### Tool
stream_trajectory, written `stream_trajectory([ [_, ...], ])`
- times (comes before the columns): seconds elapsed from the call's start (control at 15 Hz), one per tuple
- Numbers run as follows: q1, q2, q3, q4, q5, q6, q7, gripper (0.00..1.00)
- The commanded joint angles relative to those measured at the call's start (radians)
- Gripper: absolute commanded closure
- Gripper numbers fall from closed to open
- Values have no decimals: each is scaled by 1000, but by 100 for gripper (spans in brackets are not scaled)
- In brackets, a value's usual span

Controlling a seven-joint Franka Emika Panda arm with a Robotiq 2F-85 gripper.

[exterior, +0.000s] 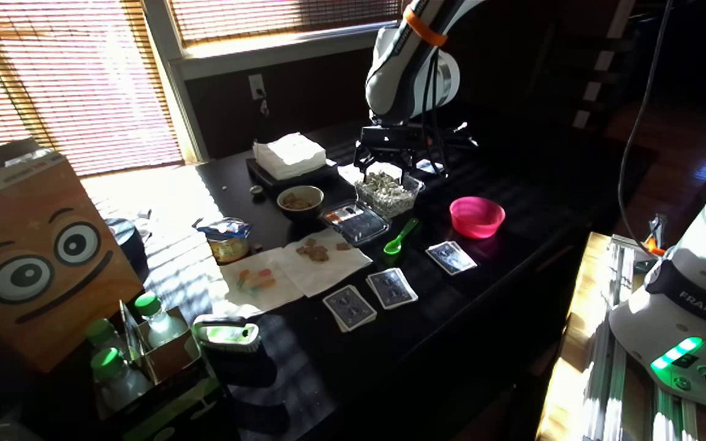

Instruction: Place some grains on the spoon, empty them into the container with grains and then place the spoon back

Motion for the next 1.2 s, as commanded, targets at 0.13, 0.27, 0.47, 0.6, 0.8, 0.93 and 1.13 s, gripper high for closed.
stream_trajectory([
  [0.13, 17, 35, -22, 15, 46, 37, 46, 0],
  [0.27, 18, 41, -26, 15, 50, 44, 55, 0],
  [0.47, 16, 49, -26, 16, 58, 44, 66, 0],
  [0.6, 17, 54, -28, 17, 59, 41, 70, 0],
  [0.8, 17, 58, -28, 18, 59, 38, 72, 0],
  [0.93, 17, 60, -28, 19, 59, 37, 73, 2],
  [1.13, 16, 62, -27, 19, 60, 37, 72, 11],
])
